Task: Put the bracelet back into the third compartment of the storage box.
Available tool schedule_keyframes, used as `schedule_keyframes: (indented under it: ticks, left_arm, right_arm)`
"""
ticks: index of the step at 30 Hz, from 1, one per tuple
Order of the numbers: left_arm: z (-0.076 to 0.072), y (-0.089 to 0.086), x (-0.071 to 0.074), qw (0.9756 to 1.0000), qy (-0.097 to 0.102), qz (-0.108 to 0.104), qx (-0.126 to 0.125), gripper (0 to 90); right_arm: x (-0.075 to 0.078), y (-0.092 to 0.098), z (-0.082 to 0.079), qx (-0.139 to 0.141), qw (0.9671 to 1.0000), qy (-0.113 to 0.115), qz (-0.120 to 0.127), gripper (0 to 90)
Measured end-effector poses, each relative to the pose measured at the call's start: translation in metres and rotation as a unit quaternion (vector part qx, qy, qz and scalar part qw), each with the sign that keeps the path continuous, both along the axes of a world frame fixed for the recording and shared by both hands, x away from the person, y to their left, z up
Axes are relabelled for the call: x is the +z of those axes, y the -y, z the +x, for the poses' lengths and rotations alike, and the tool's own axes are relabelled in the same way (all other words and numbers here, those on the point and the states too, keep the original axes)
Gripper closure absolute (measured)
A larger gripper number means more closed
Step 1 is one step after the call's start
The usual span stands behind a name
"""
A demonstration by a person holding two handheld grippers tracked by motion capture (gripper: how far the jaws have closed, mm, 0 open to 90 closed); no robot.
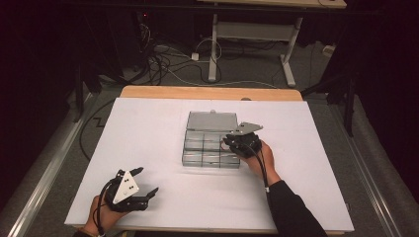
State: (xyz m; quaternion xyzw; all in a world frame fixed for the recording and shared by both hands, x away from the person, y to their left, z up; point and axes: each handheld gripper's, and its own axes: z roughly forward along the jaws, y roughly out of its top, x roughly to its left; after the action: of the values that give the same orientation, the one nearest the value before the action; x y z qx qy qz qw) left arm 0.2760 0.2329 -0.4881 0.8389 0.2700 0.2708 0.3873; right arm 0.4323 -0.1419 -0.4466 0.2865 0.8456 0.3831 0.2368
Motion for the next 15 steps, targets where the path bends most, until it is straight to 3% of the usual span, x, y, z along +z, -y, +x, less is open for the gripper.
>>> schedule_keyframes:
  ticks: [15]
  left_arm:
    - [0.0, 0.002, -0.001, 1.0, -0.001, 0.004, -0.001, 18.4]
  right_arm:
    - [0.016, 0.013, -0.02, -0.003, 0.9975, 0.05, 0.05, 63.8]
